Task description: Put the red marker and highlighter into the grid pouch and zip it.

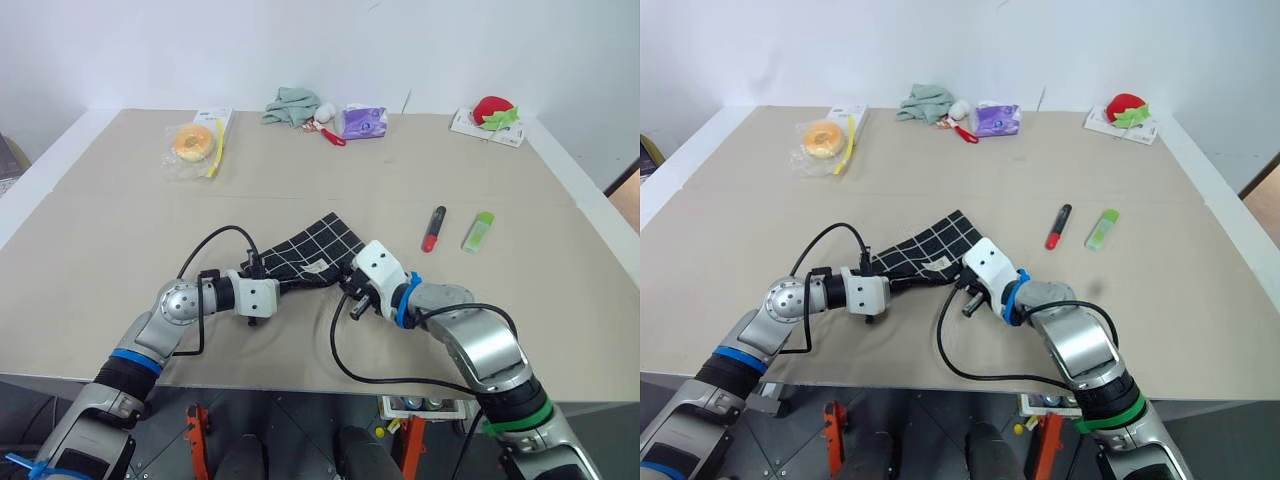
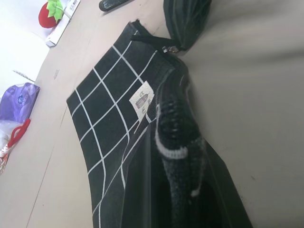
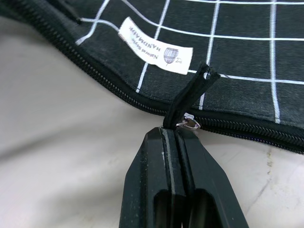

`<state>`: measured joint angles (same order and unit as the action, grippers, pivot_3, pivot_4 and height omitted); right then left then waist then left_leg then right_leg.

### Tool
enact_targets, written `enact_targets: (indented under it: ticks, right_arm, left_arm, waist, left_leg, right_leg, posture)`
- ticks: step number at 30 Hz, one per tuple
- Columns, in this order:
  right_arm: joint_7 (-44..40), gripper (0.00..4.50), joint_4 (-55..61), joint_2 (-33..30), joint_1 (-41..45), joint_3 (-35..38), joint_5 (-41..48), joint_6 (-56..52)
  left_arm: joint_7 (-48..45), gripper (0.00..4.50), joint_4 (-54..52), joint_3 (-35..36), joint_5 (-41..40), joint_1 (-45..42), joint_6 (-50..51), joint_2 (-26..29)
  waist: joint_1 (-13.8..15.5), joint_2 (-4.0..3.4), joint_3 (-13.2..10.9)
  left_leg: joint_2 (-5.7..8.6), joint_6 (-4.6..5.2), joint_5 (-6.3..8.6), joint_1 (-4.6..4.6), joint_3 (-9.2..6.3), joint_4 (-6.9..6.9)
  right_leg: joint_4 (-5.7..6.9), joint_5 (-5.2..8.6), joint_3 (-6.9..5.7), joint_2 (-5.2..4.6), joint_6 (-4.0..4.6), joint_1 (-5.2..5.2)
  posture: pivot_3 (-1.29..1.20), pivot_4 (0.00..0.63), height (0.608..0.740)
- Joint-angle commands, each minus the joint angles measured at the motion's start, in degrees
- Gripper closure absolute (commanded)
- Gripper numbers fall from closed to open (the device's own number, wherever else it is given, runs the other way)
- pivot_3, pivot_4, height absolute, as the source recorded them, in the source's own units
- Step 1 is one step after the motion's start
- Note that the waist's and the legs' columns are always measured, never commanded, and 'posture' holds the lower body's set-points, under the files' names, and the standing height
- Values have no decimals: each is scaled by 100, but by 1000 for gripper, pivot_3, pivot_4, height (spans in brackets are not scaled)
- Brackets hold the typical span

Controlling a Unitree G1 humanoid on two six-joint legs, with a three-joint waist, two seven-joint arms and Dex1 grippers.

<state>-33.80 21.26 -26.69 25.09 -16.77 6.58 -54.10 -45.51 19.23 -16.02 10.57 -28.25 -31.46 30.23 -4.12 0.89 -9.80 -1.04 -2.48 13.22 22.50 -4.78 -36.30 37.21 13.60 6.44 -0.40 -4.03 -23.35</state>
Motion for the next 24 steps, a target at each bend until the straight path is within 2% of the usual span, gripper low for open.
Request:
enact_targets:
  ticks: [1,10,15,19,20,21,22,24]
  right_arm:
    - [-338,4465,503,27,-38,-216,292,221]
    - [-520,4465,634,171,-76,-211,474,650]
    - [-478,4465,630,274,-152,107,674,736]
    - [-408,4465,479,253,-63,1099,1106,646]
    - [-397,3756,449,246,-27,1263,1203,608]
    - [-403,3478,428,186,40,1565,1348,579]
    - [-412,2996,423,134,79,1749,1449,564]
    - [257,1965,-107,125,474,2377,1209,728]
  left_arm:
    - [-25,4500,14,-115,11,72,17,-52]
    - [-20,4500,-12,-111,11,83,40,-78]
    - [-10,4500,-30,-96,6,93,49,-78]
    - [12,4500,-44,0,-102,94,122,-82]
    - [9,4500,-42,13,-116,90,130,-76]
    - [-2,4500,-32,29,-138,88,126,-61]
    - [-10,4500,-26,36,-151,86,122,-49]
    - [-97,4500,-87,119,-364,66,132,-35]
  waist:
    - [-2,0,0]
    - [-1,0,0]
    - [0,0,0]
    - [6,1,-1]
    - [6,1,-1]
    - [5,0,-1]
    - [7,0,-2]
    - [4,-1,-4]
  left_leg:
    - [-1,0,0,0,0,1]
    - [-1,0,0,1,-2,-1]
    - [-1,0,0,1,-2,-1]
    - [0,0,0,2,-3,-2]
    - [1,0,0,3,-3,-2]
    - [1,0,0,3,-2,-2]
    - [1,0,0,4,-3,-2]
    - [1,0,0,3,-3,-1]
  right_leg:
    - [0,0,0,1,0,-1]
    - [0,0,-2,1,0,-1]
    - [0,0,-3,1,1,0]
    - [0,-1,-3,-1,1,0]
    - [0,-1,-3,-1,1,0]
    - [0,-1,-3,-1,1,0]
    - [0,-1,-3,-1,1,0]
    - [0,0,-3,-1,1,0]
  posture:
    - [0,150,740]
    - [0,150,740]
    - [0,150,740]
    - [0,150,740]
    - [0,150,740]
    - [0,150,740]
    - [0,150,740]
    - [0,150,740]
